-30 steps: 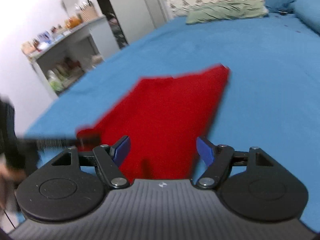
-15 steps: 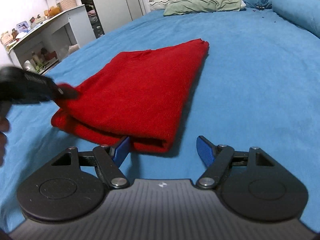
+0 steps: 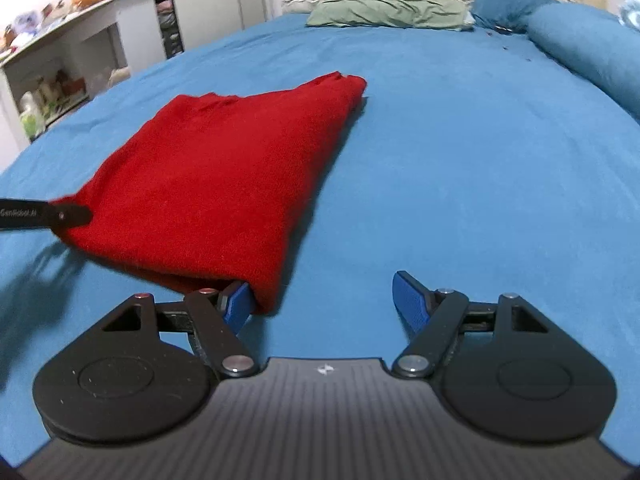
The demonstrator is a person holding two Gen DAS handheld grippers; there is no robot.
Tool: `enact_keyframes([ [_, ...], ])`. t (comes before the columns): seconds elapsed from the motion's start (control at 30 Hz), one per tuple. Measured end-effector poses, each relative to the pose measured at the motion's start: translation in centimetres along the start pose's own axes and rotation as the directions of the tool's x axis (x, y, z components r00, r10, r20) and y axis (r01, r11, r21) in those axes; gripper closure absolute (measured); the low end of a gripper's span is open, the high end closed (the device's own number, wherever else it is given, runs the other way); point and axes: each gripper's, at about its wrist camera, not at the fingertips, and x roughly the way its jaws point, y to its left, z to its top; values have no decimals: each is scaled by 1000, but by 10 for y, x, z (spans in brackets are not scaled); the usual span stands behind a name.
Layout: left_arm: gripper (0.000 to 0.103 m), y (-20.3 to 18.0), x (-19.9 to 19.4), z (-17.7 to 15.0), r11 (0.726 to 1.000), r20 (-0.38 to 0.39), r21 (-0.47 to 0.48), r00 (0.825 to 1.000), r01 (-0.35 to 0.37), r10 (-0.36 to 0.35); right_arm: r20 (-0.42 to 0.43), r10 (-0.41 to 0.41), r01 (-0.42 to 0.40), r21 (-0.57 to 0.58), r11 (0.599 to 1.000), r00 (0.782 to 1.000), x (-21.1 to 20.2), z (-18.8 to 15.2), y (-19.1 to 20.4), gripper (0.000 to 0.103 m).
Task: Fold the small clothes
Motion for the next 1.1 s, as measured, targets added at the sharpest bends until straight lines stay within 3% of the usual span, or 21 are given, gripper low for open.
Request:
enact_keyframes([
  [0.1, 81, -4, -10, 4, 998, 1, 57, 1000, -19, 19, -11, 42, -42, -12, 999, 999, -4, 3, -5, 14],
  [0.2, 53, -3, -25, 14, 994, 25, 99, 999, -47, 45, -13, 142, -142, 8, 990, 990, -22, 12, -15, 14],
  [0.27, 24, 0, -28, 25, 994, 40, 103, 999, -35, 31, -13, 200, -199, 32, 979, 980, -34, 22, -24, 10],
  [0.3, 17, 1, -28, 32, 995, 40, 103, 999, -18, 14, -20, 226, -225, 47, 973, 974, -37, 29, -29, 2],
  [0.33, 6, 1, -24, 41, 994, 32, 111, 999, 10, -13, -30, 248, -246, 68, 967, 968, -38, 38, -34, 0],
  [0.37, 3, 1, -19, 49, 992, 20, 121, 999, 34, -36, -39, 271, -266, 95, 959, 962, -37, 48, -39, 0],
  [0.47, 3, 7, 4, 69, 991, -20, 117, 997, 71, -69, -54, 342, -328, 180, 928, 938, -25, 75, -55, 0],
  [0.57, 4, 19, 34, 81, 994, -72, 53, 993, 98, -94, -69, 316, -294, 224, 929, 946, -1, 95, -58, 0],
  [0.7, 6, 32, 67, 85, 982, -114, -43, 975, 185, -189, -61, 310, -276, 320, 906, 949, 37, 107, -60, 0],
  [0.8, 15, 33, 81, 84, 974, -132, -87, 967, 208, -218, -75, 286, -245, 342, 907, 955, 68, 110, -54, 0],
  [0.83, 23, 32, 86, 84, 972, -142, -92, 963, 217, -228, -80, 288, -244, 346, 906, 954, 76, 109, -53, 0],
  [0.9, 32, 30, 93, 83, 966, -156, -99, 955, 238, -252, -93, 297, -247, 354, 902, 950, 89, 105, -50, 12],
  [0.97, 42, 30, 96, 85, 961, -159, -114, 950, 252, -268, -98, 315, -262, 360, 895, 944, 99, 101, -47, 17],
  [1.07, 60, 30, 98, 89, 953, -170, -140, 942, 268, -289, -89, 350, -298, 358, 885, 933, 103, 101, -44, 39],
  [1.1, 63, 29, 95, 89, 954, -169, -139, 943, 264, -286, -89, 350, -298, 356, 885, 933, 103, 102, -44, 51],
])
